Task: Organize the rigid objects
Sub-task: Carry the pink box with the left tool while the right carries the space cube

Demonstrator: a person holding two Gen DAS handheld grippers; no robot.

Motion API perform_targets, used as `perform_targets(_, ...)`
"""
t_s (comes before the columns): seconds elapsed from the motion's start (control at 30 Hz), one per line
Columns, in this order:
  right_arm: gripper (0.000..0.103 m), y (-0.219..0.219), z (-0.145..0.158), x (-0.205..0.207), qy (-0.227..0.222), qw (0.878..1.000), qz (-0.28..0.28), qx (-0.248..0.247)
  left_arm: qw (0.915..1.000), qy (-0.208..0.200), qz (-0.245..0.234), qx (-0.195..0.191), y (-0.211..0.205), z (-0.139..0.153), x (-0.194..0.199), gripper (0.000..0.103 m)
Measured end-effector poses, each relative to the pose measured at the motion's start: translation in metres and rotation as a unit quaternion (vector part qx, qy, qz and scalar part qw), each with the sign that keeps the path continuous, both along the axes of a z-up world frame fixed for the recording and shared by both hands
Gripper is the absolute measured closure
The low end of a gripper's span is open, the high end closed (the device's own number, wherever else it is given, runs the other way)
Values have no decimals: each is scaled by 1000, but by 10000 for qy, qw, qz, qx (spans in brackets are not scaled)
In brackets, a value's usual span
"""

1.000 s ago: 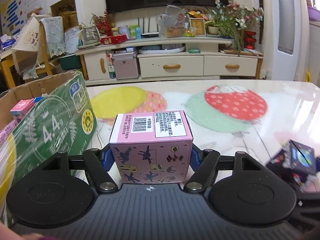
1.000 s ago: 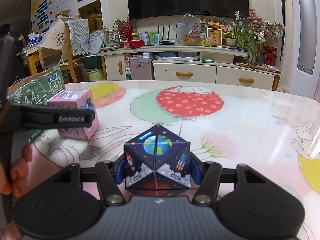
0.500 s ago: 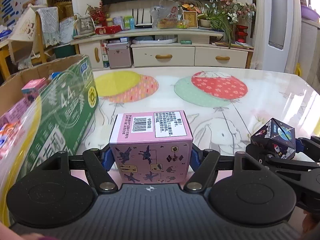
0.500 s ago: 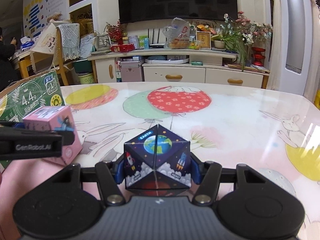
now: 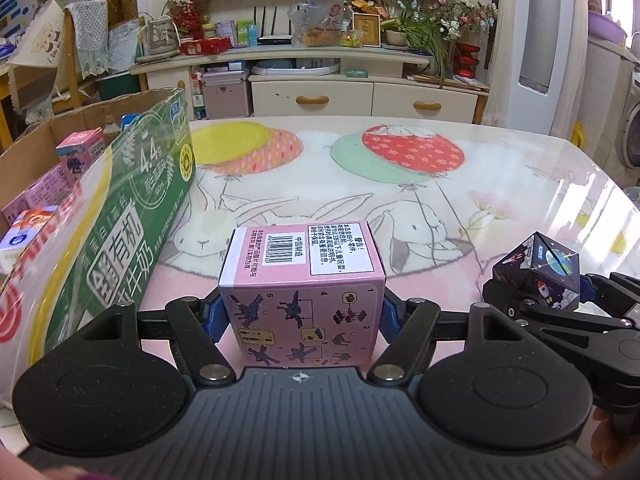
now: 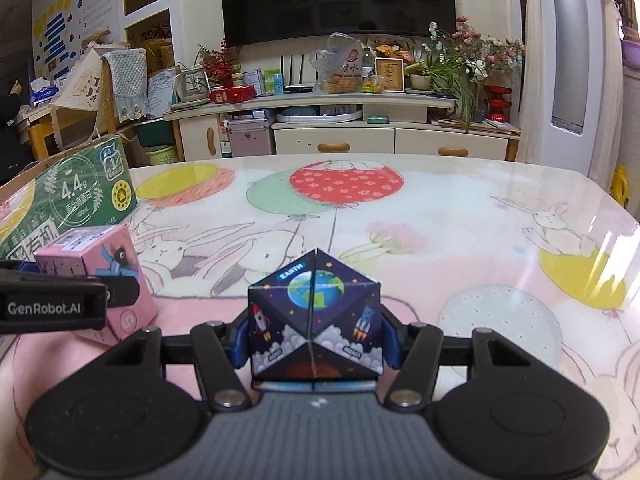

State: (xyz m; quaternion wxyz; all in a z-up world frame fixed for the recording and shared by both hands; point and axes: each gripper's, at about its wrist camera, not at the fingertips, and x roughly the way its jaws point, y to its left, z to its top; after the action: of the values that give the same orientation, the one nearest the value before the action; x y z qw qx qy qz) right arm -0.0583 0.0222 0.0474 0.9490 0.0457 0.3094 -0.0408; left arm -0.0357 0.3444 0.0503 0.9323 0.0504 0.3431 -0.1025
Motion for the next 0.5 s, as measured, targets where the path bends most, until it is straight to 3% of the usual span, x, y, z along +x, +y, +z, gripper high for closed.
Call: perform_targets(0.5, 45, 12, 18, -35, 40, 9999, -89, -85, 9990, -39, -266, -344, 16, 25, -19, 17)
